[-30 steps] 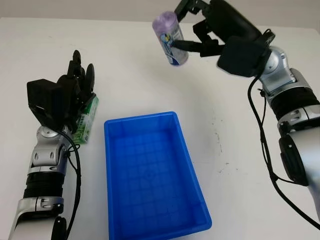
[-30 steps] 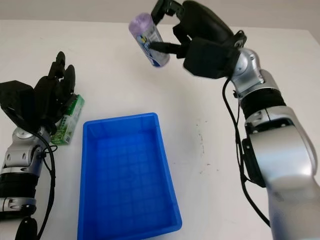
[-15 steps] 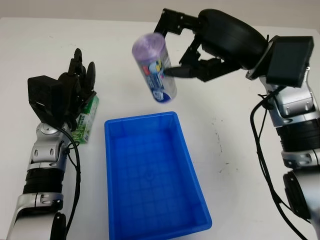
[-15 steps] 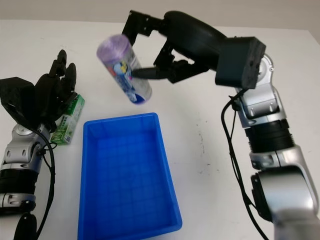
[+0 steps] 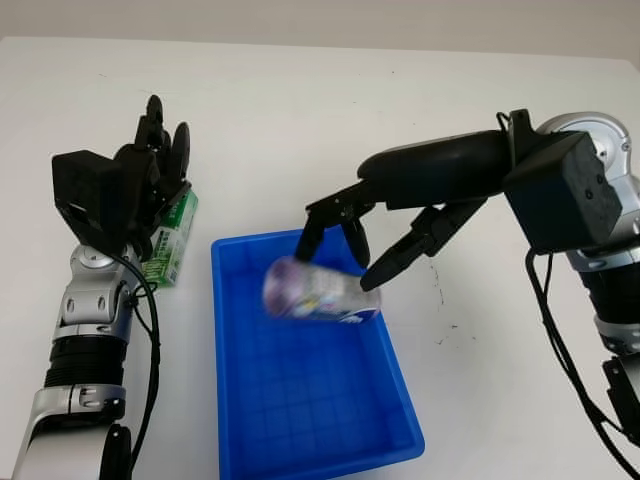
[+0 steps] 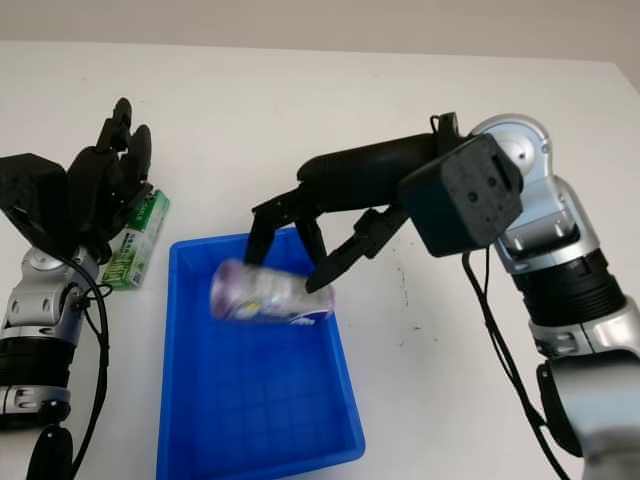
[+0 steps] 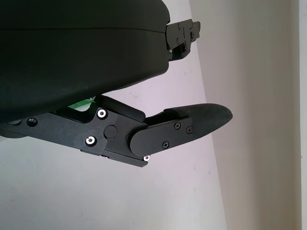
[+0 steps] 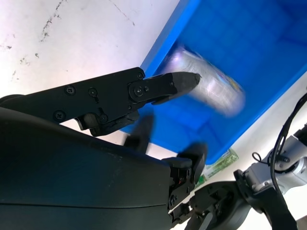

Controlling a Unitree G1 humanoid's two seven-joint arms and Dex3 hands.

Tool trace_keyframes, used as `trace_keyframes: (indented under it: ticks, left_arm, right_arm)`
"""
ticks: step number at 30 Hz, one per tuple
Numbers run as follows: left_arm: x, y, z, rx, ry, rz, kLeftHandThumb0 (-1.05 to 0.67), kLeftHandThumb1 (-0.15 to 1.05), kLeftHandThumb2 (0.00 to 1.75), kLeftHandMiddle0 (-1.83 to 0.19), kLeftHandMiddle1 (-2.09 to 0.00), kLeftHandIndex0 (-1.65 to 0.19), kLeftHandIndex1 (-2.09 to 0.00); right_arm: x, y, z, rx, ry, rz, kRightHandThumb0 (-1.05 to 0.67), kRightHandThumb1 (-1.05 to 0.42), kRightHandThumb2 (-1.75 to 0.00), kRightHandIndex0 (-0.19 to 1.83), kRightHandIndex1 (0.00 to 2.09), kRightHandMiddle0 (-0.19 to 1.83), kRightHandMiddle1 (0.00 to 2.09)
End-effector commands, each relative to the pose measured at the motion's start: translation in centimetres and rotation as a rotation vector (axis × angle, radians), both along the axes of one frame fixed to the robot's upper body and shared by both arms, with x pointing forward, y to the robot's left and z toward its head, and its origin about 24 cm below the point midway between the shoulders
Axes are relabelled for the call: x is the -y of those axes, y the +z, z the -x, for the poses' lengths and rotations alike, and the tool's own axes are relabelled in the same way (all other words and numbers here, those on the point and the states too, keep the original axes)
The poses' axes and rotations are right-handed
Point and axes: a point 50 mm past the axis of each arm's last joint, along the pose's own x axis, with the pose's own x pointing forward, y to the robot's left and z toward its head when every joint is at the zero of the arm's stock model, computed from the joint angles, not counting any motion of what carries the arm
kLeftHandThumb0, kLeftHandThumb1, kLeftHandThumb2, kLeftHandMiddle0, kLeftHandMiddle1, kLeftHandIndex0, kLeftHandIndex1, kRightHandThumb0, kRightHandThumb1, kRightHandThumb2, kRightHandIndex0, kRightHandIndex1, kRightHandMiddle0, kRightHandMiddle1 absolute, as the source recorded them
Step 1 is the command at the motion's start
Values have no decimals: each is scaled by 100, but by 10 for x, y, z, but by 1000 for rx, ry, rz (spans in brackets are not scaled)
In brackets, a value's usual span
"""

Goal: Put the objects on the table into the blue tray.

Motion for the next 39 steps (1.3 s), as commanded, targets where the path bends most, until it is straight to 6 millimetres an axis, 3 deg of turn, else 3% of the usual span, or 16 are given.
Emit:
trace_keyframes:
  ticks: [1, 4, 6, 10, 15, 23, 26, 39]
  left_arm:
    - [0, 7, -1, 24, 0, -10, -67, 105, 64, 19, 0, 19, 0]
    - [0, 6, -2, 21, -1, -7, -67, 105, 65, 19, 0, 19, 0]
    - [0, 6, -2, 17, -1, -11, -67, 105, 65, 19, 0, 19, 0]
    - [1, 6, -2, 19, -2, -12, -67, 105, 65, 19, 0, 19, 0]
    - [1, 6, -3, 21, 1, -15, -67, 105, 65, 19, 0, 19, 0]
    - [0, 6, -4, 21, -2, -2, -67, 105, 65, 19, 0, 19, 0]
    - [-1, 7, -3, 23, -5, -4, -67, 105, 64, 19, 0, 19, 0]
    - [-5, 11, -2, 27, -22, -36, -67, 105, 64, 19, 0, 19, 0]
  right_arm:
    - [2, 2, -2, 7, -14, -95, -44, -98, -5, -8, 7, 0, 1]
    - [6, 3, -9, -25, -107, -374, -52, -103, -7, -8, 6, -7, 0]
    - [11, 4, -15, -81, -185, -556, -61, -104, -18, -13, 3, -14, 0]
    - [30, 4, -28, -76, -302, -855, -79, -105, -61, -19, 0, -19, 0]
    - [61, -18, -43, -140, -609, -1089, -79, -105, -70, -19, 0, -19, 0]
    - [94, -75, -60, -261, -1019, -1147, -76, -105, -75, -19, 0, -19, 0]
    - [98, -89, -61, -298, -1089, -1161, -72, -105, -77, -19, 0, -19, 0]
    - [95, -105, -60, -340, -1137, -1189, -66, -105, -82, -19, 0, -19, 0]
